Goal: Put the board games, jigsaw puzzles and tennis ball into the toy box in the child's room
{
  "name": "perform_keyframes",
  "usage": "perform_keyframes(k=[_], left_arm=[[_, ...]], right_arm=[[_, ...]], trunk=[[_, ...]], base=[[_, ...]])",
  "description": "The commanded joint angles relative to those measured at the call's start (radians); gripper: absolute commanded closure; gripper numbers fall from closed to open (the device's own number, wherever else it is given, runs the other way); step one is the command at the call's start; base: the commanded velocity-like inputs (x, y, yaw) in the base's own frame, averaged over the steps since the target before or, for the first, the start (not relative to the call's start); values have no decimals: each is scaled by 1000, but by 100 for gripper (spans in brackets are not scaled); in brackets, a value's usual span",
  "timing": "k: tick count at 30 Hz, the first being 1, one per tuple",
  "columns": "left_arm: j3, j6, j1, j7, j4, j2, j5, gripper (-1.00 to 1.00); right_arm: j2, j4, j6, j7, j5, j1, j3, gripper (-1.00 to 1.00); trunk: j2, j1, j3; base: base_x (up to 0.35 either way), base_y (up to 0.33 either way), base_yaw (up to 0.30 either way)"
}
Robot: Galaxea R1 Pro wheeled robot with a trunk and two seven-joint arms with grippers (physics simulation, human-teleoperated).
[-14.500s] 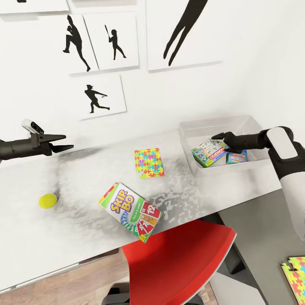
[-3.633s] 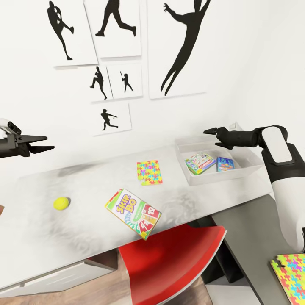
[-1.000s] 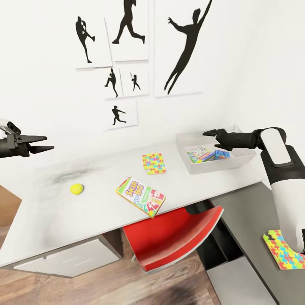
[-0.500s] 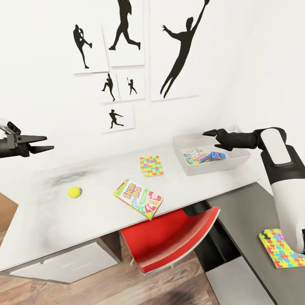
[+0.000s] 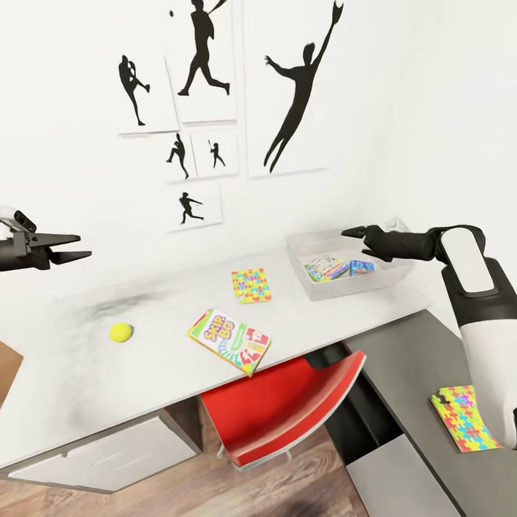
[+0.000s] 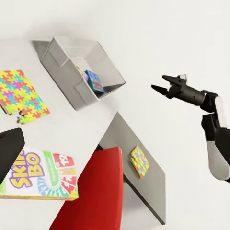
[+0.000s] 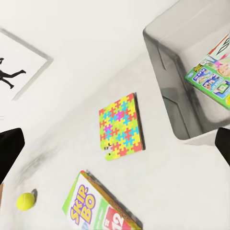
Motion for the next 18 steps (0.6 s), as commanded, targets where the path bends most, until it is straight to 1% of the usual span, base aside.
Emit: perform_keyframes(k=[1,6,7,10,11,13,14,18], left_arm=[[-5,9,1,-6,1,1,0,-100],[-5,0,19,-6,2,3,-1,-100],[-5,-2,28,-6,3,7,0,-100],[-5,-5,41,-6,3,16,0,-100],[-5,-9,51,-6,3,21,1,-100],[-5,-15,61,-6,4,26,1,-100],[-5,-21,70,-6,6,30,2,-100],[-5,-29,87,-6,26,39,2,-100]], right_arm=[[-1,-10,1,-10,-10,5,2,-100],[-4,-67,1,-10,-10,47,2,-100],[-7,-94,1,-10,-12,71,2,-100],[-15,-134,1,-10,-20,110,1,-100],[-21,-159,1,-10,-30,138,-2,-100],[-28,-185,1,-10,-44,168,-8,-100],[-35,-211,1,-10,-59,201,-18,-100],[-49,-275,1,-10,-87,277,-49,-100]], trunk=[[-2,1,0],[-2,1,8],[-2,1,9],[-2,1,14],[-2,1,16],[-2,1,19],[-2,1,21],[-2,1,27]], base=[[0,0,-56],[0,0,-29],[0,0,-12],[0,0,-8],[0,0,-4],[0,0,-3],[0,0,-2],[0,0,-1]])
